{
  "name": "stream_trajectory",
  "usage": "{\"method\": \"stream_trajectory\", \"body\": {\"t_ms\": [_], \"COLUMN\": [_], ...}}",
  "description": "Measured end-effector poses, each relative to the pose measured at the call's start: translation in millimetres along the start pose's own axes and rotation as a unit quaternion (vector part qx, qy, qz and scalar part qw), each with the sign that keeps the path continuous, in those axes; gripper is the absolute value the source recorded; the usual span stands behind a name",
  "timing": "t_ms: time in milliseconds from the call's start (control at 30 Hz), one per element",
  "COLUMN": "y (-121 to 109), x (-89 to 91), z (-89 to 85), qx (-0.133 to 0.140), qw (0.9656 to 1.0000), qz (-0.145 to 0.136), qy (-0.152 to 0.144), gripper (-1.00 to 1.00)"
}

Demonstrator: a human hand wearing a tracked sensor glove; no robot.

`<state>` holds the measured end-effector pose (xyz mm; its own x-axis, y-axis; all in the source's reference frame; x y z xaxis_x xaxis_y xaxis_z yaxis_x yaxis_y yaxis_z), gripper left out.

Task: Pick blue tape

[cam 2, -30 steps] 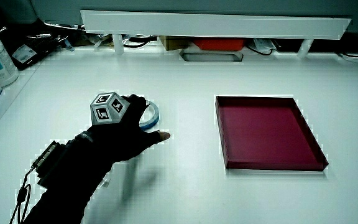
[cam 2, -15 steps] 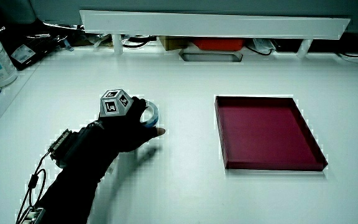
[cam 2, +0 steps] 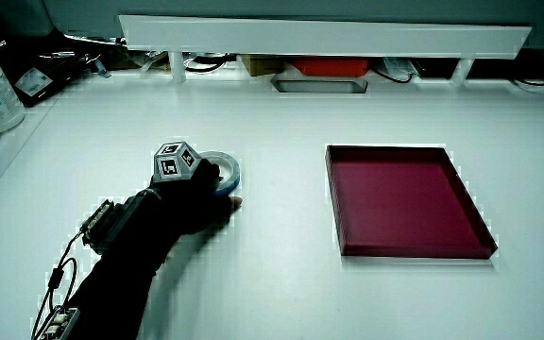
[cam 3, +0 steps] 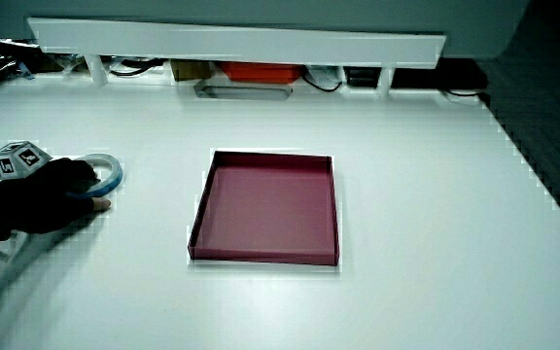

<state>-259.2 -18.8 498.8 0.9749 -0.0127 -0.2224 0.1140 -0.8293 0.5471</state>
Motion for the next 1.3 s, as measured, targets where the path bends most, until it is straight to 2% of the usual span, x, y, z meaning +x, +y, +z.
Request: {"method": "stream_trajectory", "body": {"t_ms": [100, 167, 267, 433, 533, 600, 633, 800, 933, 967, 1000, 1067, 1133, 1200, 1233, 1267, 1300], "y": [6, 10, 13, 12, 12, 10, 8, 7, 2, 5, 2, 2, -3, -4, 0, 0, -7], "x": [-4.3, -8.0, -11.4, -11.2, -11.8, -10.0, -9.0, -11.6, -5.5, -11.1, -8.7, -9.6, -1.6, -2.0, -10.9, -13.3, -3.7], "z": [-6.5, -10.5, -14.0, -13.2, -14.1, -13.6, -12.7, -17.5, -14.0, -19.0, -16.6, -18.5, -11.8, -12.3, -20.5, -21.9, -12.5], "qx": [-0.015, -0.012, -0.016, -0.009, 0.007, 0.023, 0.025, 0.065, 0.087, 0.09, 0.095, 0.098, 0.116, 0.123, 0.111, 0.115, 0.126], "qw": [0.9999, 0.9997, 0.9997, 0.9999, 0.9999, 0.9997, 0.9997, 0.9978, 0.9959, 0.9958, 0.9953, 0.995, 0.9929, 0.9919, 0.9934, 0.9931, 0.9915], "qz": [0.007, 0.017, 0.016, 0.009, 0.006, 0.004, -0.004, -0.007, -0.02, -0.014, -0.018, -0.02, -0.026, -0.031, -0.028, -0.024, -0.031], "qy": [0.003, 0.009, 0.008, -0.005, -0.01, 0.004, -0.008, 0.005, 0.01, 0.007, 0.007, 0.0, -0.003, -0.002, 0.0, 0.002, -0.012], "gripper": [0.0, 0.0, 0.0, 0.23, 0.36, 0.45, 0.5, 0.73, 0.91, 0.95, 1.0, 1.0, 1.0, 1.0, 1.0, 1.0, 1.0]}}
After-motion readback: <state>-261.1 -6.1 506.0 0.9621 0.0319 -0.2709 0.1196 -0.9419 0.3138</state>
